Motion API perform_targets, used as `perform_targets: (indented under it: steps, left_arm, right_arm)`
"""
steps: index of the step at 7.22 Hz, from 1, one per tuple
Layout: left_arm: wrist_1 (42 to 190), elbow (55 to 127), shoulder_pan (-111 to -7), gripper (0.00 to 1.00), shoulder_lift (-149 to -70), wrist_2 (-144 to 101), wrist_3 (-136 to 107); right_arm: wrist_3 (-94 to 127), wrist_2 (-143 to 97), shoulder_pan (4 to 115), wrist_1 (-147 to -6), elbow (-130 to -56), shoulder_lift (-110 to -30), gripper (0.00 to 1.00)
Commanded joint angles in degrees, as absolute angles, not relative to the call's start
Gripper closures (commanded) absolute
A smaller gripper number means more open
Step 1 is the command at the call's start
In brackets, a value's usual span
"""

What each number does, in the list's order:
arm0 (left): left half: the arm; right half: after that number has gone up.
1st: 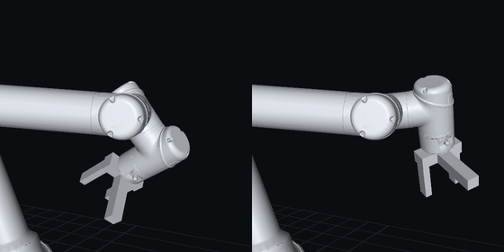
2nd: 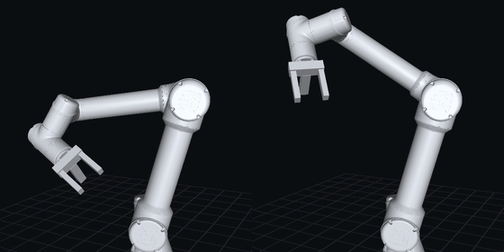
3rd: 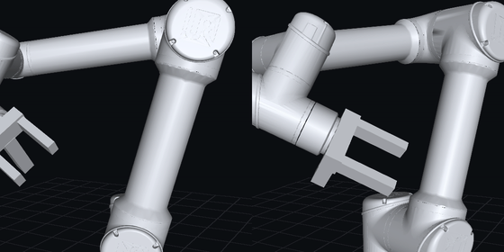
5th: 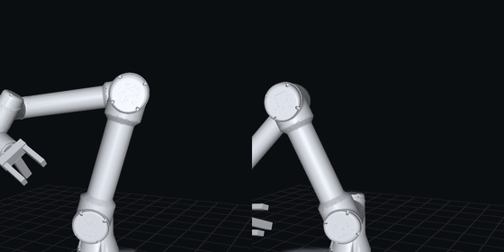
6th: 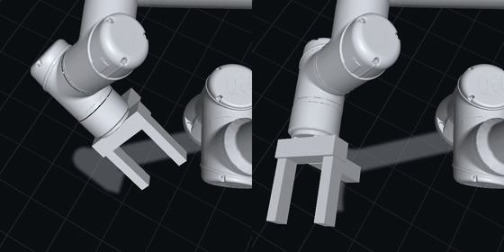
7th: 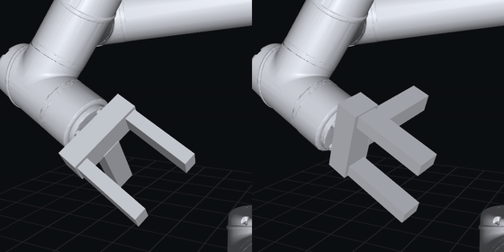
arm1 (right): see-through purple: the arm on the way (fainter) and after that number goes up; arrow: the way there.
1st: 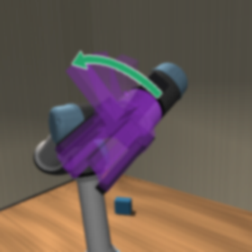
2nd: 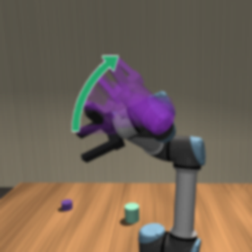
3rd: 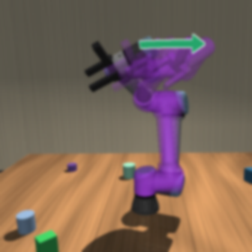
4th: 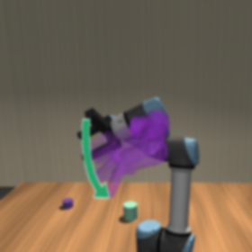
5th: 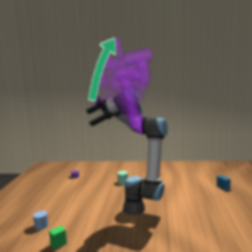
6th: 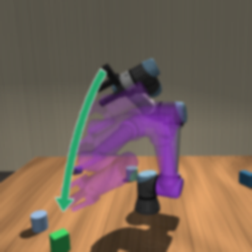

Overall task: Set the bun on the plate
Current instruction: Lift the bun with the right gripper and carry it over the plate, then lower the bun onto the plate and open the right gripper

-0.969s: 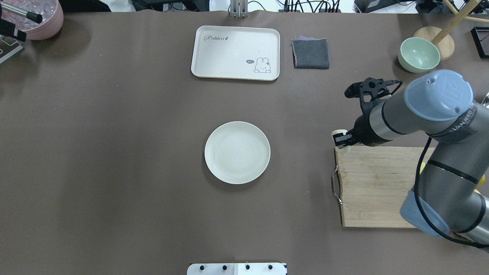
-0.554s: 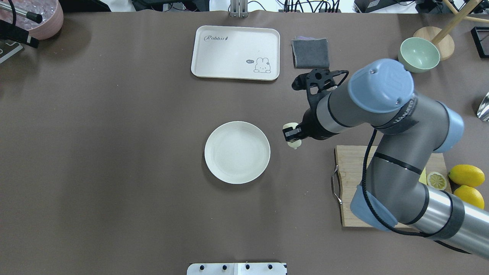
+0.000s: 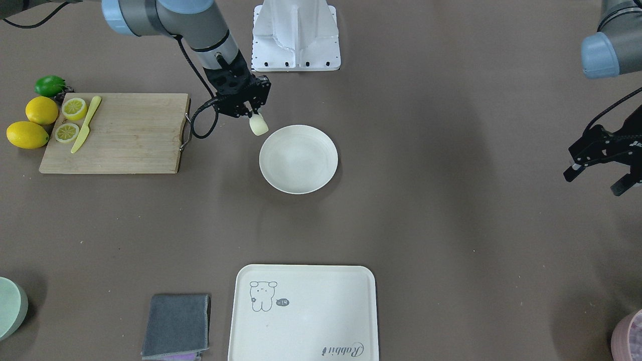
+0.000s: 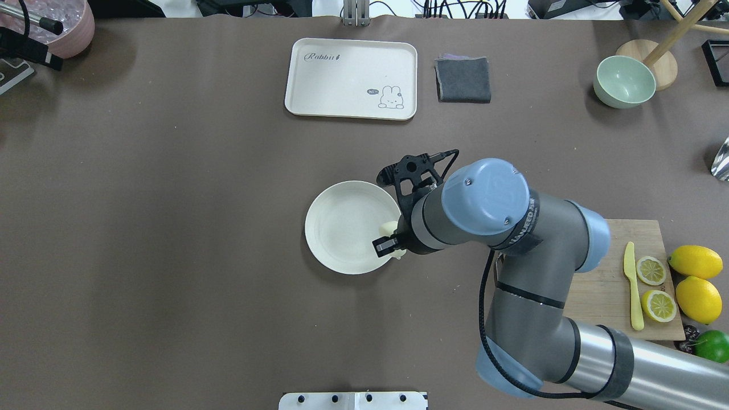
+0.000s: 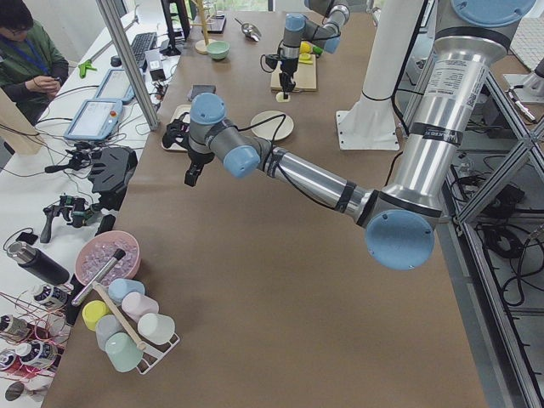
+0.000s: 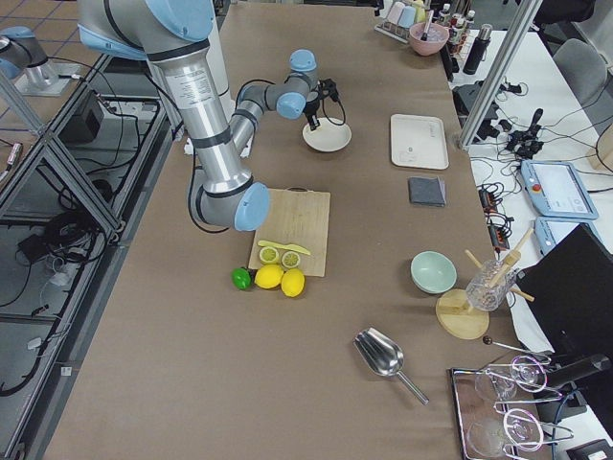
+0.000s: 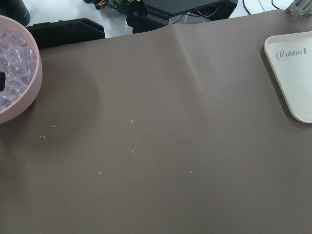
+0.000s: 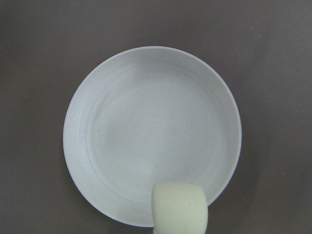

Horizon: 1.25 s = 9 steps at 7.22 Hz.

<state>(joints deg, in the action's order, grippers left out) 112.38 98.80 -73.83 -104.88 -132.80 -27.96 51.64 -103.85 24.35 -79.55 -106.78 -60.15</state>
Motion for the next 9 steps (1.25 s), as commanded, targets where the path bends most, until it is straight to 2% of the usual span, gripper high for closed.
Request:
perform_targets:
  steps: [1, 3, 4, 5, 9]
  left_arm:
    - [112.5, 99.4, -73.8, 0.02, -104.6, -132.7, -31.3]
    - [112.6, 100.5, -73.7, 0.02, -103.5, -132.8, -32.9]
    - [112.6, 100.0, -73.7, 0.02, -103.5, -132.7, -32.9]
    - [112.6, 99.8, -73.7, 0.02, -103.4, -132.7, -32.9]
    - [112.6, 99.2, -73.7, 0.02, -104.0, -132.5, -32.5]
  right_arm:
    - [51.7, -101.3, 22.0, -72.2, -100.5, -58.6, 1.00]
    - [51.6, -99.9, 22.0, -72.0, -95.4, -54.3, 1.00]
    - [51.3, -99.8, 22.0, -72.0, -94.1, -53.1, 0.69]
    - [51.6, -99.5, 22.0, -72.0, -93.8, -52.4, 0.01]
    - [51.7, -99.4, 23.8, -72.0, -93.9, -51.5, 0.00]
